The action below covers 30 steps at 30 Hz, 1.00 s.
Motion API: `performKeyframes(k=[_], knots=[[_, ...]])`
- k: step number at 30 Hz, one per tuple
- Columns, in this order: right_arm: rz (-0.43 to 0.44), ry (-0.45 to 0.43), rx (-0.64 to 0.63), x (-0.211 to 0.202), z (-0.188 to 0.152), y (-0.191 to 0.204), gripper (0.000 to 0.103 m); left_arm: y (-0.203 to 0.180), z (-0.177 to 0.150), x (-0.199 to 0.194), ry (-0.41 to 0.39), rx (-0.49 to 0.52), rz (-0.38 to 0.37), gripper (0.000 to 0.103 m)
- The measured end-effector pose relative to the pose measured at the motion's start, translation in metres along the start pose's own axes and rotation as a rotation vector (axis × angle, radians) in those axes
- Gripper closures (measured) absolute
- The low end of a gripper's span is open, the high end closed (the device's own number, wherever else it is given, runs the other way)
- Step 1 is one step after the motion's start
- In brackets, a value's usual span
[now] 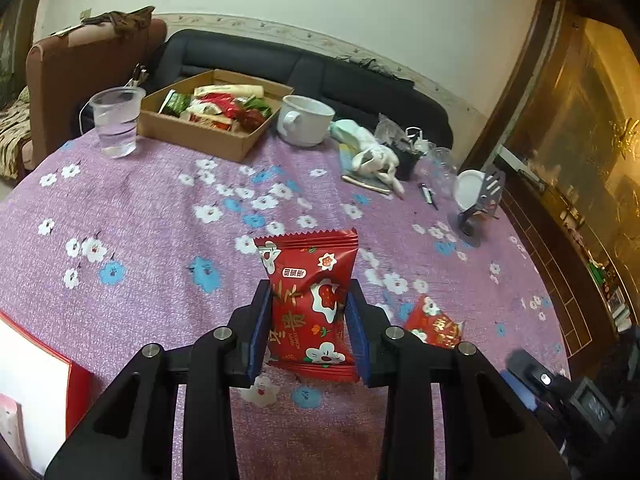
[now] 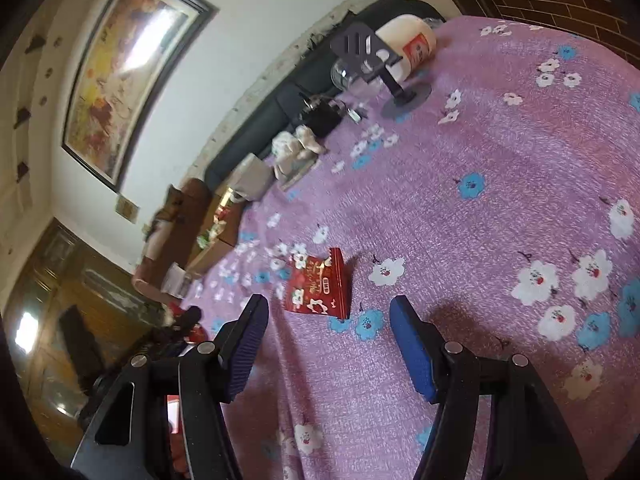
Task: Organize snacks
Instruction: 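Close left gripper on red flower-print packet while right gripper grasps the red packet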
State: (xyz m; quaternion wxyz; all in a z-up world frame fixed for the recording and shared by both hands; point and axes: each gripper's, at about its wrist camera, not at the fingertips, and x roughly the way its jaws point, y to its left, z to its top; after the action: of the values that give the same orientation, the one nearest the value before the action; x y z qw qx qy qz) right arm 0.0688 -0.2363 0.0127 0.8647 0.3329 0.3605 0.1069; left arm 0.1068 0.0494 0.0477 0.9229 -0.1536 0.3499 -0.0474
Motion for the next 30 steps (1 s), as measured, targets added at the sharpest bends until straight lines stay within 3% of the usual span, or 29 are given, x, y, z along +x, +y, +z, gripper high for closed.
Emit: performKeyframes(k=[3, 7, 13, 17, 21, 24, 30], knots=[[-0.036, 0.02, -0.029, 0.012, 0.013, 0.017, 0.037, 0.003, 0.002, -0.004, -0.001, -0.024, -0.023, 0.07], [-0.156, 0.067, -0.12, 0.04, 0.024, 0.044, 0.037, 0.008, 0.004, -0.002, 0.01, -0.048, -0.037, 0.07], [-0.336, 0.112, -0.249, 0.081, 0.019, 0.063, 0.037, 0.011, 0.006, -0.004, 0.009, -0.067, -0.044, 0.07], [-0.407, 0.139, -0.288, 0.099, 0.012, 0.061, 0.039, 0.013, 0.005, -0.005, 0.009, -0.073, -0.043, 0.07], [-0.484, 0.094, -0.415, 0.106, -0.003, 0.071, 0.045, 0.012, 0.005, -0.005, 0.012, -0.071, -0.036, 0.07], [-0.49, 0.069, -0.467, 0.106, -0.009, 0.076, 0.062, 0.013, 0.006, -0.005, 0.009, -0.073, -0.032, 0.07], [-0.41, 0.06, -0.394, 0.094, -0.002, 0.065, 0.077, 0.01, 0.005, -0.003, 0.007, -0.05, -0.007, 0.07]])
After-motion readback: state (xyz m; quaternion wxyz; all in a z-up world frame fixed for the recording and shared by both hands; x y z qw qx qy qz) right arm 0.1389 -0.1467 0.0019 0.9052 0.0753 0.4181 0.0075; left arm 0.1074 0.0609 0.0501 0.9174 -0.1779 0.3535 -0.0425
